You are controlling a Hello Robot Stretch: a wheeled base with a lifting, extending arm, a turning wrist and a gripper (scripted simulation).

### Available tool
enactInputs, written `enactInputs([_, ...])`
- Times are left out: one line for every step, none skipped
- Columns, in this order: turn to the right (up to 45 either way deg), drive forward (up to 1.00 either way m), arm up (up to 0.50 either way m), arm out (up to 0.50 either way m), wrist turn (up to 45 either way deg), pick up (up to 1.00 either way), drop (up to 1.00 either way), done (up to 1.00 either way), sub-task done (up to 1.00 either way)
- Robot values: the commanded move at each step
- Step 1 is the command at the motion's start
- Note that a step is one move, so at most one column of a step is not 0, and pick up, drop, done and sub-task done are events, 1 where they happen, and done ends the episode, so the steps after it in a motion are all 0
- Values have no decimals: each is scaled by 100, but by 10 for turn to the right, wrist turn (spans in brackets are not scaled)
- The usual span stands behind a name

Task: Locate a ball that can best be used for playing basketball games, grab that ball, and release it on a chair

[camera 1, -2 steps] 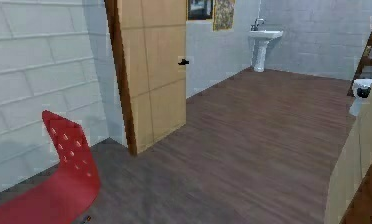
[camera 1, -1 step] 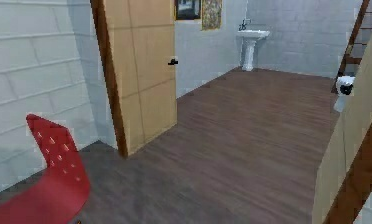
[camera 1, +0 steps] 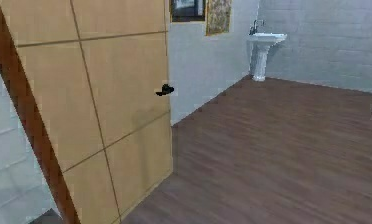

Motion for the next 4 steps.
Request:
enactInputs([240,0,0,0,0,0,0,0,0])
enactInputs([0,5,0,0,0,0,0,0,0])
enactInputs([120,0,0,0,0,0,0,0,0])
enactInputs([0,100,0,0,0,0,0,0,0])
